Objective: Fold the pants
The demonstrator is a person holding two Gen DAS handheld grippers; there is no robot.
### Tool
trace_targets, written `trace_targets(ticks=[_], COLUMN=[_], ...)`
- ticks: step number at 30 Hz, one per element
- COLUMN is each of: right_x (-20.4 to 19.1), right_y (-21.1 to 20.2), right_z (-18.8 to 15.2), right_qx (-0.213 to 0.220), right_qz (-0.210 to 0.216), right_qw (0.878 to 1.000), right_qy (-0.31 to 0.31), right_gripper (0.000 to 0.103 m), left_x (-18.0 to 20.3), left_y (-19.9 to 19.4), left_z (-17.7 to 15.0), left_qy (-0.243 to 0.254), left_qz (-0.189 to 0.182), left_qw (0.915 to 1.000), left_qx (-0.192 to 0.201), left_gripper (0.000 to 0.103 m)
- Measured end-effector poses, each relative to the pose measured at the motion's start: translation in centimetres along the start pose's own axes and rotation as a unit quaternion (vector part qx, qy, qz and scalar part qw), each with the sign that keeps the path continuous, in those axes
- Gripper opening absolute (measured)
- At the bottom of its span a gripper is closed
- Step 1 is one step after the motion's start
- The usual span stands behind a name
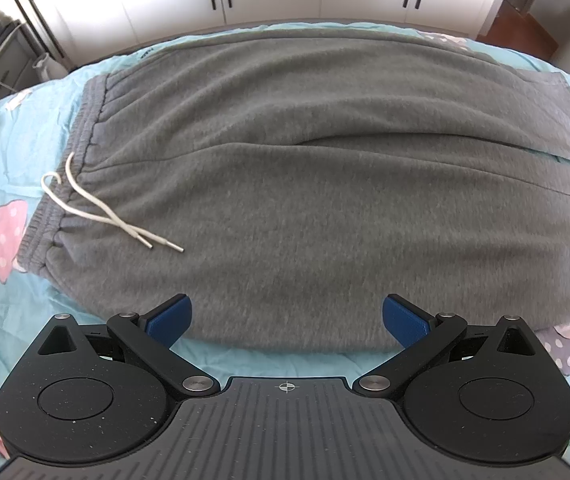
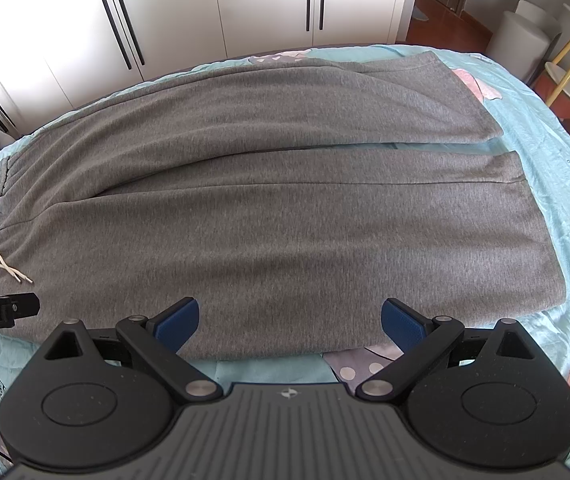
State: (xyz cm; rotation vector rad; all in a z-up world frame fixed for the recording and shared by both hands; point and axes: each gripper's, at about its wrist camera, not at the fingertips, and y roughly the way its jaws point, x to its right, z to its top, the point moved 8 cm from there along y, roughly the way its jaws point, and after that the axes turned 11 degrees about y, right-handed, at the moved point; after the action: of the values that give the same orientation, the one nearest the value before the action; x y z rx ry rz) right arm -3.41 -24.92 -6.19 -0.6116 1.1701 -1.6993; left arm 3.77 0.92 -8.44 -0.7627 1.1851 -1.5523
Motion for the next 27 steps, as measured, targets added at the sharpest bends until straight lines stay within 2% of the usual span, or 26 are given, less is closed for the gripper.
trace_targets(ticks=[18,21,24,27], right_x=[0.2,0.3,1.0,2.0], right_y=[0.4,0.4,0.6,1.4], right_z=[0.6,1.8,4.6,8.4], right_qx=[-0.001,-0.001,-0.005,0.012], right_qz=[0.006,0.017,0.025,0.0], right_qw=[1.0,1.0,0.999,1.0], right_qy=[-0.001,-0.019,-0.02,-0.011], right_gripper=[0.098,0.098,0.098,0.098], left_x=[-0.7,-1.3,-2.2,-3.4], left_y=[1.2,2.1,3.3,4.1], left_z=[0.9,1.6,2.7,3.7], left_qy=[-0.01,-0.022,-0.044,-0.069], left_qz=[-0.004,-0.004,-0.002,0.023], left_qw=[0.9999,0.9996,0.9987,0.9962], left_qx=[0.008,0.015,0.027,0.048], left_gripper=[0.103,0.103,0.103,0.103])
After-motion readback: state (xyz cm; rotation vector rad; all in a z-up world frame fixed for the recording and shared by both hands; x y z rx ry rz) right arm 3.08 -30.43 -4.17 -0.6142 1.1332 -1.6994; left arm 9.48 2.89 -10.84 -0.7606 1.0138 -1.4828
